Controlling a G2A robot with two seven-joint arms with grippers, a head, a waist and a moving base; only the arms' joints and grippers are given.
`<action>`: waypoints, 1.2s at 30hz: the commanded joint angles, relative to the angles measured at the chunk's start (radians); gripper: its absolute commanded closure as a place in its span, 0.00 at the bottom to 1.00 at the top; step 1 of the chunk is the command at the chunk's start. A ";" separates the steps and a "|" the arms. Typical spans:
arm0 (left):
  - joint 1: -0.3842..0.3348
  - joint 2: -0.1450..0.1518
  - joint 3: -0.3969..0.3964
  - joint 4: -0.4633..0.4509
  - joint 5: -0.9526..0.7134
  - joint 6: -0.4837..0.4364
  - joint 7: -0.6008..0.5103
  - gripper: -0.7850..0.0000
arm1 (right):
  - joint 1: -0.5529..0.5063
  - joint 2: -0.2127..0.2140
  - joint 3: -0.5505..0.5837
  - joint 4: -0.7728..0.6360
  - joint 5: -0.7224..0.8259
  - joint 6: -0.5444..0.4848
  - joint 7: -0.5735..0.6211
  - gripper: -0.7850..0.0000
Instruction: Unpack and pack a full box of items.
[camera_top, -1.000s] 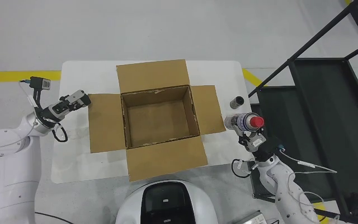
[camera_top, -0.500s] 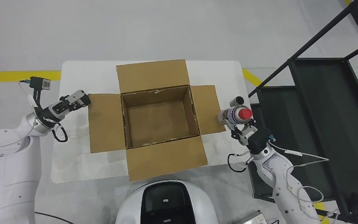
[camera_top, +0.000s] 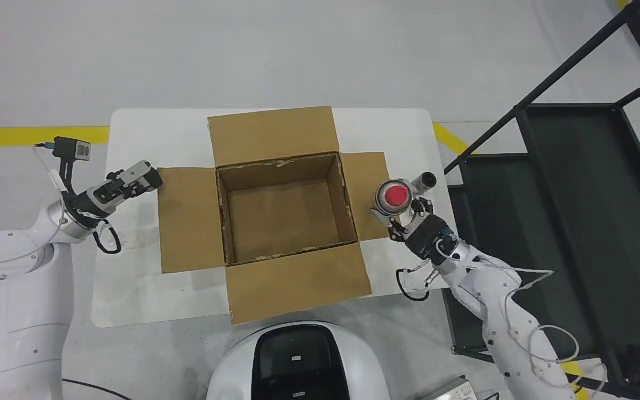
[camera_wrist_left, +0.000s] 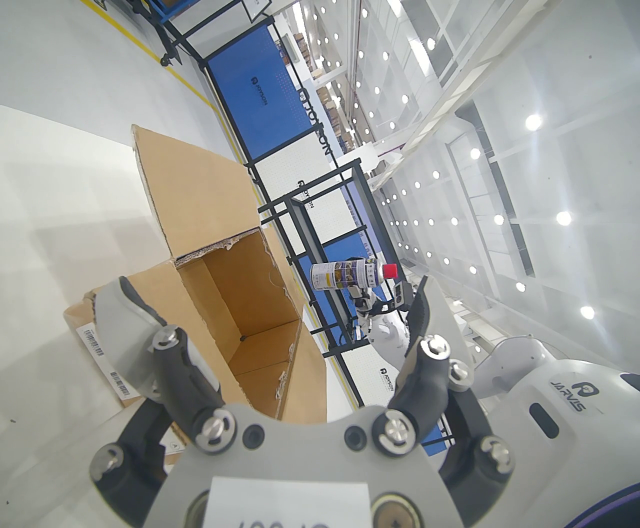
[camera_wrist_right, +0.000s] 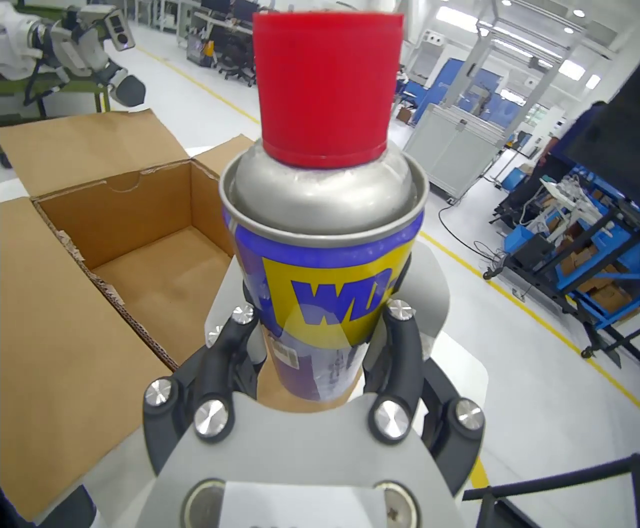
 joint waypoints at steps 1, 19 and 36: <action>0.000 0.000 0.000 0.000 0.000 0.000 0.000 0.00 | 0.034 -0.002 -0.054 -0.053 -0.078 -0.003 0.104 1.00; 0.000 0.000 0.000 0.000 0.000 0.000 0.000 0.00 | 0.237 -0.029 -0.292 -0.024 -0.109 -0.070 0.447 1.00; 0.000 0.000 0.000 0.000 0.000 0.000 0.000 0.00 | 0.379 -0.040 -0.357 -0.053 0.014 -0.266 0.731 1.00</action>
